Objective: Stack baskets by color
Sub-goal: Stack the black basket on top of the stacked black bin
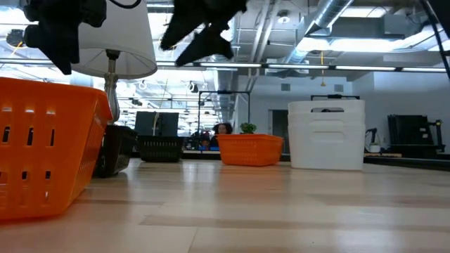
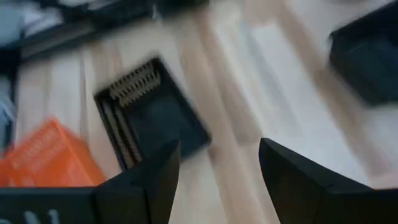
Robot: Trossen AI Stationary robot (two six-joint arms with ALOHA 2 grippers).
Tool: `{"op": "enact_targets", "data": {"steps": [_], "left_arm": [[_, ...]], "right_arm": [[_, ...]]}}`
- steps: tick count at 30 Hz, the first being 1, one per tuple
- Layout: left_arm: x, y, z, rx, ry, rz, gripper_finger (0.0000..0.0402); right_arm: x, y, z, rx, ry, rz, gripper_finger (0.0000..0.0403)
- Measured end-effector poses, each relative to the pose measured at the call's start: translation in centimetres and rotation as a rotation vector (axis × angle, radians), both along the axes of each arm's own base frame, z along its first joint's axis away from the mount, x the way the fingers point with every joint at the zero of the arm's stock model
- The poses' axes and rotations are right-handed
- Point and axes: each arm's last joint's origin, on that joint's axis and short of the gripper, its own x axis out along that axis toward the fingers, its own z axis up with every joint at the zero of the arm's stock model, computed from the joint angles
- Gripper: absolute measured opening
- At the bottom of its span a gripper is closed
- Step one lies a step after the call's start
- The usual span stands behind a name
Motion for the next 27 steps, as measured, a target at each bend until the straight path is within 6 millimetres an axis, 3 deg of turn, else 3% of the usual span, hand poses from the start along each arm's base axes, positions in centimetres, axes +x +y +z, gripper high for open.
{"op": "enact_targets", "data": {"steps": [13,17,19,27], "left_arm": [[-1.3,0.0,0.2,-0.061,0.037,0.035,0.0233],[-1.7,0.0,0.3,-0.07,0.028,0.047,0.0233],[-1.8,0.0,0.4,-0.074,0.021,0.052,0.0233],[-2.1,0.0,0.5,-0.07,0.002,0.072,0.0233]], "right_arm": [[6.6,0.7,-6.1,-0.03,0.0,0.078,0.0239],[7.8,0.7,-7.0,-0.048,-0.005,0.132,0.0239],[7.4,0.8,-7.9,-0.06,0.088,0.18,0.0239],[7.9,0.6,-9.9,-0.087,0.134,0.245,0.0239]]}}
